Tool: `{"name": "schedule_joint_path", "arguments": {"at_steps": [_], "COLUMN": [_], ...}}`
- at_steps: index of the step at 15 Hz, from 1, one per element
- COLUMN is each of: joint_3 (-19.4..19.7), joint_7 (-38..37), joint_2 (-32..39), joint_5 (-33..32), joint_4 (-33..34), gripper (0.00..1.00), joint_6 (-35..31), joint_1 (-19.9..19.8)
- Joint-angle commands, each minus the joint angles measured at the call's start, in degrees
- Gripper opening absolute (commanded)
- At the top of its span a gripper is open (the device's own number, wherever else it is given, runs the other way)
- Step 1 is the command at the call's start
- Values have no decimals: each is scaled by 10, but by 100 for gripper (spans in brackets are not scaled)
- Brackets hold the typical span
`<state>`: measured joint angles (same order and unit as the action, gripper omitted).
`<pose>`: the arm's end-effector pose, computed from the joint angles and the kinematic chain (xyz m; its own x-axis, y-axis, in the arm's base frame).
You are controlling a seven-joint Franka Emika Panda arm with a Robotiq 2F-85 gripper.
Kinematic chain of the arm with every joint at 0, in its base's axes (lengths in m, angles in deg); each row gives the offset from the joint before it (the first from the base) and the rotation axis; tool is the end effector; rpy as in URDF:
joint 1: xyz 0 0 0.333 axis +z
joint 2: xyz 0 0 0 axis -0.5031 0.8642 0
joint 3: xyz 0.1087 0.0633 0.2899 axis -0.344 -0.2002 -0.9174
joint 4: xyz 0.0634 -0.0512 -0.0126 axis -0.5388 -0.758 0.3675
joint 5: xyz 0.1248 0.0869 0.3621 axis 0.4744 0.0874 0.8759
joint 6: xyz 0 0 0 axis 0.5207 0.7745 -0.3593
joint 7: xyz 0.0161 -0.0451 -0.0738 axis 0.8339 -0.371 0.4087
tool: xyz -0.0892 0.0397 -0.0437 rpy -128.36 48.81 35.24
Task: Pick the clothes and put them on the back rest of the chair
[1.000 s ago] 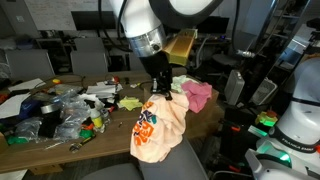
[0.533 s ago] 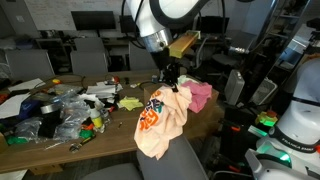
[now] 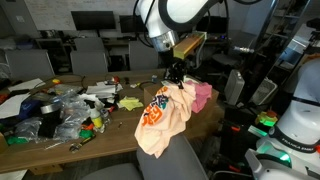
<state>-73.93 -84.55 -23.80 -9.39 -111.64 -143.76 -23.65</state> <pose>0.4841 0.0997 0.3883 0.9354 -0.2216 -0.2755 -0.1451 -0.9512 0.2723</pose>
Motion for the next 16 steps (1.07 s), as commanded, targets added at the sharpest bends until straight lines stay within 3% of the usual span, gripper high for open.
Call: {"name": "schedule_joint_path", "arguments": {"at_steps": [1,6,7,8,16], "joint_3": [-1,-3,-3,-3,-3], "joint_7": [-36,-62,-68,-73,-97], "joint_2": [-25,-31,-32,-32,-39], "joint_5": [-27,-42,-45,-46,-49], "joint_4": [-28,-42,-44,-46,-51], "gripper": [3,4,31,32,90], "joint_6": [-21,-29,-32,-34,-40], "joint_1": [0,0,0,0,-3]}}
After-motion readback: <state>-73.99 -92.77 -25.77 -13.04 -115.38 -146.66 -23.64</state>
